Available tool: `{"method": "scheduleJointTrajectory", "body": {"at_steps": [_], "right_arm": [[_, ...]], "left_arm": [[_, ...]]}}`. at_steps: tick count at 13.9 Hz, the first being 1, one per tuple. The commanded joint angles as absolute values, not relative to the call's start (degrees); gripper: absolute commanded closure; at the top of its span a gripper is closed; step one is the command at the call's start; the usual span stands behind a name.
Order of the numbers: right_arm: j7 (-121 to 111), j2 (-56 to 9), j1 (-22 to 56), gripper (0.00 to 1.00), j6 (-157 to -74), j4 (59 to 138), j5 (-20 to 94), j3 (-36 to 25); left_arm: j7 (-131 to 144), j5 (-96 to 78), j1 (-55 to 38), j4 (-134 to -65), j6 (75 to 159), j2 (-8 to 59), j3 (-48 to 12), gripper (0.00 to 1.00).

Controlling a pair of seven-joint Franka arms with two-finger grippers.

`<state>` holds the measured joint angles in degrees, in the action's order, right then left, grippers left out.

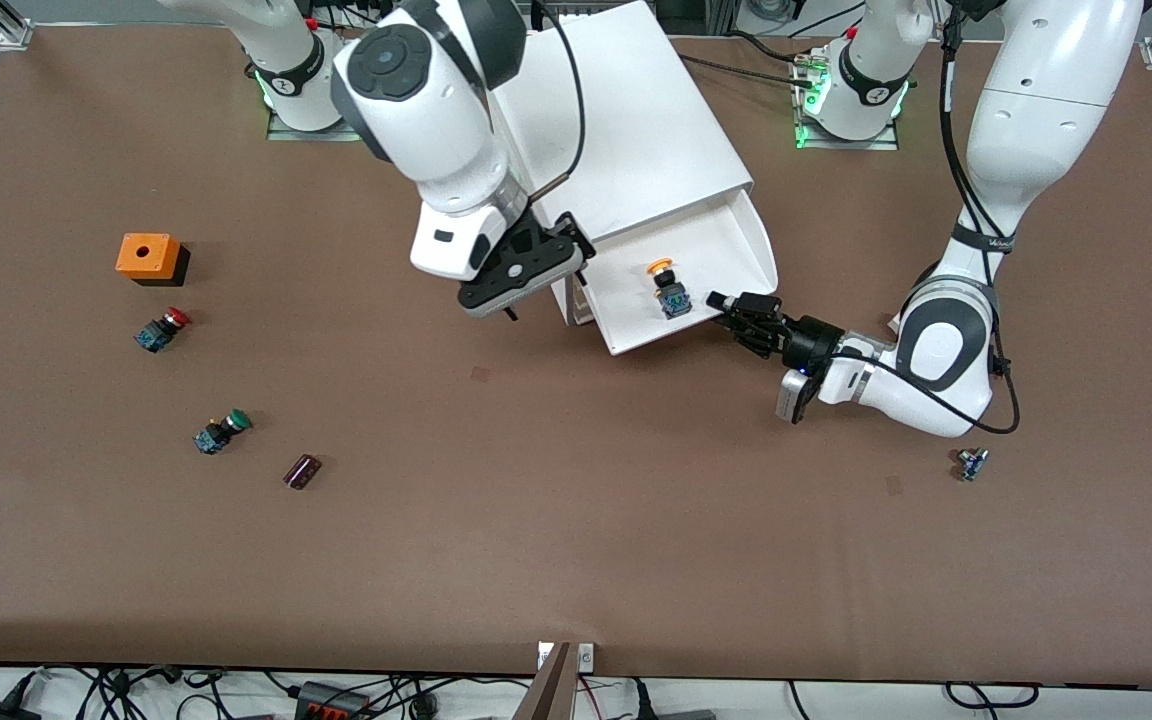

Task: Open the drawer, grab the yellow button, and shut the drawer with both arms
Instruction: 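Lower the right gripper into the drawer and grasp the orange button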

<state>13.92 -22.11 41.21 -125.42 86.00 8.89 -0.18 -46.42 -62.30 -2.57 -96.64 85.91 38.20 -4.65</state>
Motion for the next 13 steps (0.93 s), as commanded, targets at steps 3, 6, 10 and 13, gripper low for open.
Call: {"method": "scheduleJointTrajectory", "body": {"at_steps": [3,6,10,13], "right_arm": [[19.5,-29.6,45.16,0.0,-124.54,75.6,8.88,-0.88],[21.44,-32.07,47.02,0.0,-124.54,73.74,7.39,-1.14],[21.53,-34.36,49.21,0.0,-124.54,71.73,7.03,-1.14],[25.03,-37.95,50.18,0.0,-124.63,67.87,6.94,-1.32]], "left_arm": [[-24.31,-53.46,-2.37,-91.77,85.26,33.32,-4.92,0.0],[-16.02,-44.08,-2.46,-88.26,85.17,31.21,-4.66,0.0],[-5.21,-24.56,-2.2,-83.68,85.25,30.23,-4.22,0.0],[3.04,-14.11,-1.85,-82.89,85.6,30.23,-4.13,0.0]]}}
